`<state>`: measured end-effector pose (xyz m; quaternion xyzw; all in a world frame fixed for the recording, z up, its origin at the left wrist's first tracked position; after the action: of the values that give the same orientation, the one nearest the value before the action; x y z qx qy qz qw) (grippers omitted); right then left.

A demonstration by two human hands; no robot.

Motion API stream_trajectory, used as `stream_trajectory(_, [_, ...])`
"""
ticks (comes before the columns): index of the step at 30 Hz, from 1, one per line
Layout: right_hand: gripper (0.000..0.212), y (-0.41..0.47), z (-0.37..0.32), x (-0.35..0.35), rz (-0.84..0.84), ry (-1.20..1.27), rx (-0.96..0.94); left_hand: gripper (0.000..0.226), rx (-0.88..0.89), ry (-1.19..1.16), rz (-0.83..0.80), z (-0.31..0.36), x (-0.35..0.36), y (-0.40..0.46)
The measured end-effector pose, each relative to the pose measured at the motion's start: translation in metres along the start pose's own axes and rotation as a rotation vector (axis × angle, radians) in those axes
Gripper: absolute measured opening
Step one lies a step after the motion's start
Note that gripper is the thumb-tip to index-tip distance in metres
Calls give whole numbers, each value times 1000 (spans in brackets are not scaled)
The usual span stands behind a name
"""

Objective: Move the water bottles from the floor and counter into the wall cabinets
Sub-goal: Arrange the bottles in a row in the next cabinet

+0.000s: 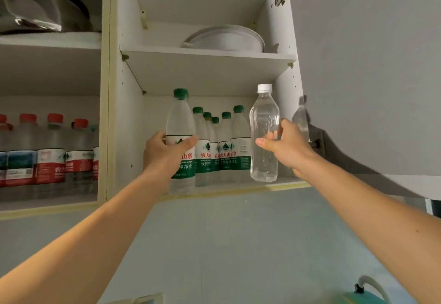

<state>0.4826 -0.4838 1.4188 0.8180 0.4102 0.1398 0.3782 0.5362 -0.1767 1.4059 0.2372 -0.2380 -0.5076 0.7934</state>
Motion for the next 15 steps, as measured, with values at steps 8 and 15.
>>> stream_trajectory(8, [38, 41, 58, 15, 44, -65, 75, 27, -21, 37, -12, -32, 28, 29])
stream_trajectory(15, [58, 55, 78, 32, 128, -316, 9, 30, 25, 86, 0, -49, 35, 43])
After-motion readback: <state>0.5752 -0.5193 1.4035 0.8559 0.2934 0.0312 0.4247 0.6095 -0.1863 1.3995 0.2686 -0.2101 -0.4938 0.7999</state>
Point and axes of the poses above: each hand's wrist, its own y-axis towards the middle knuckle, its own x-axis out of the palm, z = x × y, the point moved 10 cm from there along y, towards the middle knuckle, and after that the axes turned 8 degrees about z, right-handed, at the moved point
